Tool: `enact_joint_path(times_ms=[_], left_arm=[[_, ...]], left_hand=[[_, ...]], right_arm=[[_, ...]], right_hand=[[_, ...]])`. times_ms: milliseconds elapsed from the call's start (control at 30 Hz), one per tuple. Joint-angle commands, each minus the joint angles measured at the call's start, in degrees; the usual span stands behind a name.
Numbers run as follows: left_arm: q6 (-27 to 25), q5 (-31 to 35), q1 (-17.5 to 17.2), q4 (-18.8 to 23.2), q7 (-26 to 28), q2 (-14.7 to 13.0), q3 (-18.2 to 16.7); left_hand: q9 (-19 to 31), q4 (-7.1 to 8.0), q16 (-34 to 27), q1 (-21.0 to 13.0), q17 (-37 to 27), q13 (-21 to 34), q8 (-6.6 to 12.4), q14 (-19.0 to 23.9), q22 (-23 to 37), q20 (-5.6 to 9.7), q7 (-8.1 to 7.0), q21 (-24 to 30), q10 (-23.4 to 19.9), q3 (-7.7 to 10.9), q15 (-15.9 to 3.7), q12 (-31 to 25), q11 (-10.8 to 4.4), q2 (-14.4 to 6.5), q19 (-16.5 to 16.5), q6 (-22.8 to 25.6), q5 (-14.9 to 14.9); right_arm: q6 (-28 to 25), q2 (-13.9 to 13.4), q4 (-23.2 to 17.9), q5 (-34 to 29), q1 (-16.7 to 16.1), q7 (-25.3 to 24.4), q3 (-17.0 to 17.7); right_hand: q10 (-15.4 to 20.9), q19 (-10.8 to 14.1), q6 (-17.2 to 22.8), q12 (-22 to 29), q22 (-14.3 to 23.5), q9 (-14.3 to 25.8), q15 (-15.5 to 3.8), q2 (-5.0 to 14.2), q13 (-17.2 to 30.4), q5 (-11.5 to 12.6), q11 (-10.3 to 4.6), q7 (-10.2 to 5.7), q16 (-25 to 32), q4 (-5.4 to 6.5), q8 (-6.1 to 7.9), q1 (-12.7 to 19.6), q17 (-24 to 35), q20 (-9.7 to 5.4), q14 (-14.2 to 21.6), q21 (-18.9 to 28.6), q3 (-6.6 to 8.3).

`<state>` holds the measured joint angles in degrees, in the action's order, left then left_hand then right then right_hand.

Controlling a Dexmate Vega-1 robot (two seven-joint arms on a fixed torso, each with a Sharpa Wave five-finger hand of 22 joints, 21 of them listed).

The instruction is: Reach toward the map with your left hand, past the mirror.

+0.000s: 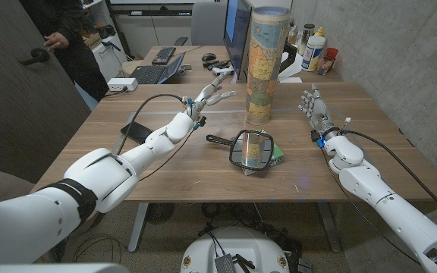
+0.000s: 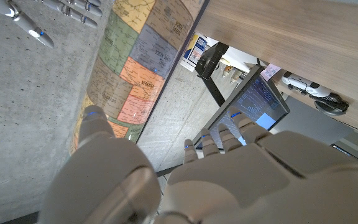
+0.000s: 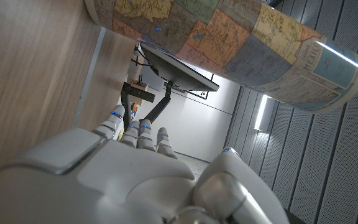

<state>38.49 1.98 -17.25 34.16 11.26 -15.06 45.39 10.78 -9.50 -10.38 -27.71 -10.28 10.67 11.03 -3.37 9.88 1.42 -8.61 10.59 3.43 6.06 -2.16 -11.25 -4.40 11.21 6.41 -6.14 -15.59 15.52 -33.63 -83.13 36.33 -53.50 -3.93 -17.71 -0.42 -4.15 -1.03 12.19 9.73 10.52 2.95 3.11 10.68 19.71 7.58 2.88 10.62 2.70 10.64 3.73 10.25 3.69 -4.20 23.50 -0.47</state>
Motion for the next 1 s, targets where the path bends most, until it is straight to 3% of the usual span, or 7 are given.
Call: enact_joint_path(times_ms=[33,567,1000], left_arm=[[1.8,-0.5,2.1,-5.0,0.4,2.4,1.6],[2.3,-1.5,4.3,-9.6,0.8,4.4,3.7],[2.5,-1.4,5.0,-9.8,1.6,4.7,5.3]], left_hand=[[0.3,-0.13,-0.4,-0.8,-0.1,0.2,0.43,-0.5,0.0,0.02,-0.25,0.2,0.2,-0.54,-1.98,-0.3,-0.31,-0.3,0.2,-0.3,0.3],[0.3,-0.06,-0.4,-1.2,-0.1,0.2,0.42,-0.5,0.0,-0.05,-0.16,0.3,0.2,-1.62,-1.84,-0.3,-0.22,-0.3,0.3,-0.4,0.5],[0.3,0.01,-0.4,-1.4,-0.1,0.2,0.33,-0.5,0.0,-0.21,0.01,0.3,0.2,-2.69,-1.70,-0.3,-0.12,-0.3,0.3,-0.6,0.7]], right_arm=[[-0.1,-0.6,-1.0,-0.2,-0.8,-0.5,0.4],[-0.3,-0.8,-1.3,0.0,-1.1,-0.7,0.8],[-0.4,-1.0,-1.6,0.2,-1.1,-0.4,0.9]], right_hand=[[0.0,0.6,0.2,0.1,0.2,0.2,-0.08,0.00,0.1,0.3,0.40,0.31,0.1,-0.17,0.40,0.6,0.1,0.04,-0.5,-0.1,-0.03],[0.0,0.7,0.2,0.1,0.2,0.2,-0.08,0.05,0.1,0.4,0.45,0.43,0.1,-0.20,0.40,0.6,0.1,0.07,-0.5,-0.5,-0.10],[0.0,0.8,0.1,0.1,0.2,0.2,-0.05,0.09,0.1,0.4,0.45,0.48,0.1,-0.24,0.38,0.6,0.1,0.09,-0.5,-0.8,-0.17]])
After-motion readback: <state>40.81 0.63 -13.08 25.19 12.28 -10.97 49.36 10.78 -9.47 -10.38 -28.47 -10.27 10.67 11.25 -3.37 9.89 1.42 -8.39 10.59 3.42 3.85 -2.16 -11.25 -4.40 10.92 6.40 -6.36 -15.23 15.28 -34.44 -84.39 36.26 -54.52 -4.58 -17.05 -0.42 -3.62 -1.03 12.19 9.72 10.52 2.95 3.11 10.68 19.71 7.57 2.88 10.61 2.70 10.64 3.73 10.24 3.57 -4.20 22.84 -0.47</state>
